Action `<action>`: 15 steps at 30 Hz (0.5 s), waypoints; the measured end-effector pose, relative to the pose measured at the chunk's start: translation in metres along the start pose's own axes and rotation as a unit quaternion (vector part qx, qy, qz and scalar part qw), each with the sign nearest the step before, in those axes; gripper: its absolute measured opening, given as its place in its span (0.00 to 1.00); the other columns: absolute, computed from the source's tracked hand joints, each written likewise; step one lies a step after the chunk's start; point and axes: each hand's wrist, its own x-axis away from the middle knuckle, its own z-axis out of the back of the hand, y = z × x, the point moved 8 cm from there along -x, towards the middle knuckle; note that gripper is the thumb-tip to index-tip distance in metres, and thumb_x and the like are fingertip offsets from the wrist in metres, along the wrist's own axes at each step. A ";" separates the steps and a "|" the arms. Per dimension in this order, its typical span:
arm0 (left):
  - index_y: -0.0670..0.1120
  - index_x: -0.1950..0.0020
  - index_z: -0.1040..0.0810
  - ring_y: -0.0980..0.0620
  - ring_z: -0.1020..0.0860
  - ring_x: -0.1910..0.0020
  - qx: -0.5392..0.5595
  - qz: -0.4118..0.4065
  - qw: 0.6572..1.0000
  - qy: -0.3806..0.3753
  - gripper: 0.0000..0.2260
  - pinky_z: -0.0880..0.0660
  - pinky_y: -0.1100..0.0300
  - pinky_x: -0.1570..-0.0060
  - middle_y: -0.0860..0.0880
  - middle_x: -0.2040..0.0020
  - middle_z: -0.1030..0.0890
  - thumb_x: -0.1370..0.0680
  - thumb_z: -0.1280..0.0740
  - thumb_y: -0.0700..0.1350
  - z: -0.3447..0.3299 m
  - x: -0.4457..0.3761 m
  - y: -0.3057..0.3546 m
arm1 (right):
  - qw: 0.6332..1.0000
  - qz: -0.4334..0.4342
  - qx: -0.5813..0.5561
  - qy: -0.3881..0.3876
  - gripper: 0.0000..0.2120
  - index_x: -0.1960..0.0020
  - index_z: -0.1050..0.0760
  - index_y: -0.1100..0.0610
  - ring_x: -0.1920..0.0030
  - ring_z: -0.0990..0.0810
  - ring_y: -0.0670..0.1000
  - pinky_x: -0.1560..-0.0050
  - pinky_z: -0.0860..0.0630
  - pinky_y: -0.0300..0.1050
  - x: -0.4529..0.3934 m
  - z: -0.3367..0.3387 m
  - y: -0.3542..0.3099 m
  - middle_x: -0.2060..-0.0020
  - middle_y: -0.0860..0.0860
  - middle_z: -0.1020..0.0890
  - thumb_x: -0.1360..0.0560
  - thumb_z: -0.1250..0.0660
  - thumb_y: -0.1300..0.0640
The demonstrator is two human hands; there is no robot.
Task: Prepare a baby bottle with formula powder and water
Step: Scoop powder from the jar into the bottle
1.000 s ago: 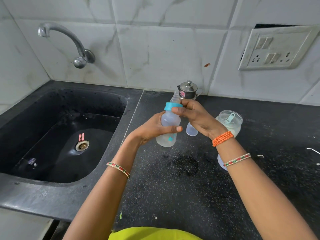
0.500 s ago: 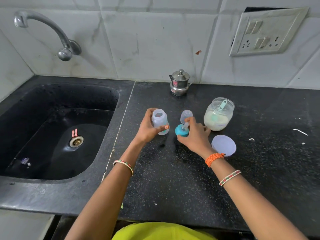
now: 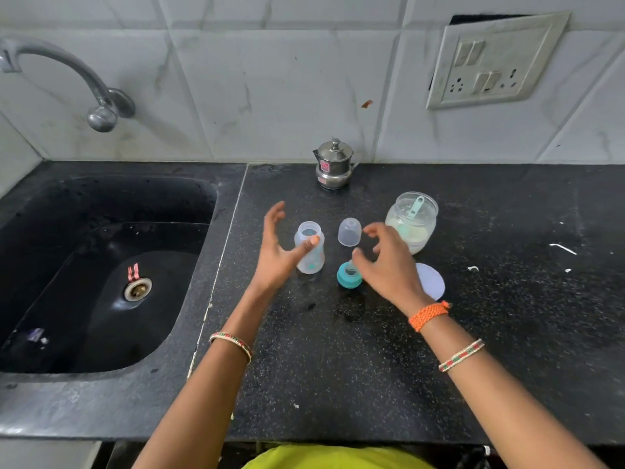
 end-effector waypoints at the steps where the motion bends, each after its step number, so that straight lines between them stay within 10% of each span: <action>1: 0.59 0.32 0.38 0.61 0.35 0.31 0.021 -0.019 0.999 0.036 0.33 0.40 0.63 0.37 0.54 0.31 0.32 0.33 0.28 0.57 0.006 0.000 0.014 | 0.999 0.006 -0.014 0.049 0.12 0.44 0.26 0.55 0.49 0.24 0.50 0.52 0.27 0.44 -0.006 0.020 -0.002 0.47 0.50 0.23 0.26 0.33 0.53; 5: 0.49 0.38 0.30 0.60 0.27 0.39 0.059 -0.103 0.988 0.095 0.21 0.34 0.60 0.35 0.54 0.42 0.24 0.29 0.31 0.47 0.000 -0.009 0.075 | 0.975 -0.053 0.102 0.190 0.08 0.53 0.19 0.56 0.45 0.25 0.60 0.47 0.30 0.50 -0.042 0.092 0.020 0.49 0.57 0.20 0.26 0.34 0.54; 15: 0.45 0.40 0.29 0.55 0.27 0.42 -0.025 -0.064 0.994 -0.087 0.18 0.26 0.55 0.40 0.51 0.42 0.25 0.28 0.35 0.34 -0.126 -0.037 0.081 | 0.946 -0.217 0.236 0.049 0.13 0.53 0.19 0.57 0.34 0.34 0.61 0.37 0.41 0.58 -0.098 0.085 0.071 0.47 0.57 0.19 0.27 0.31 0.47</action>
